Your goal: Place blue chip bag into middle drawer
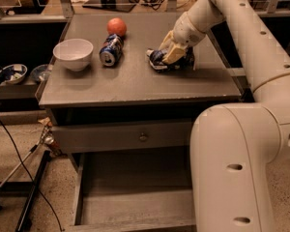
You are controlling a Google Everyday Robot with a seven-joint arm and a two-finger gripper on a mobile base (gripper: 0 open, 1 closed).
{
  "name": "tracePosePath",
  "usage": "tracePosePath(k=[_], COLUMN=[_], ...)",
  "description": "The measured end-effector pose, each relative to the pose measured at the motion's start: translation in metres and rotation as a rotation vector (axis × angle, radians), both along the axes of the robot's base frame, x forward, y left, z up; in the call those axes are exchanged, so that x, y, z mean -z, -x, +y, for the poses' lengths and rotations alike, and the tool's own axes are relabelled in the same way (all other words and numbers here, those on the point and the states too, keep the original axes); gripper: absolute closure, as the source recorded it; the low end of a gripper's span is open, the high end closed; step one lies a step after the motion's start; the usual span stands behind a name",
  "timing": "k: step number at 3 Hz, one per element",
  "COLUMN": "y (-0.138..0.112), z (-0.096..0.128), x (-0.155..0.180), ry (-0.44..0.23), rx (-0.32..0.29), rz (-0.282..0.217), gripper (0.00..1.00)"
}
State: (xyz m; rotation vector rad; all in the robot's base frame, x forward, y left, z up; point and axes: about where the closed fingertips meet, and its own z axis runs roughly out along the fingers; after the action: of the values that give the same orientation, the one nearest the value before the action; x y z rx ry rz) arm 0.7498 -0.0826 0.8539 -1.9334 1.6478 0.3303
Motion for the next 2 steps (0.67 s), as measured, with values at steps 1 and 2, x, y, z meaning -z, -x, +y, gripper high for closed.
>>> tracePosePath(k=[1,2], y=[0.001,0.009], z=[-0.003,-0.019], x=[-0.002,-0.019], ry=[-0.010,-0.002], rx=[0.025,0.085], rz=[0.013,0.019], gripper=[1.00,1.00])
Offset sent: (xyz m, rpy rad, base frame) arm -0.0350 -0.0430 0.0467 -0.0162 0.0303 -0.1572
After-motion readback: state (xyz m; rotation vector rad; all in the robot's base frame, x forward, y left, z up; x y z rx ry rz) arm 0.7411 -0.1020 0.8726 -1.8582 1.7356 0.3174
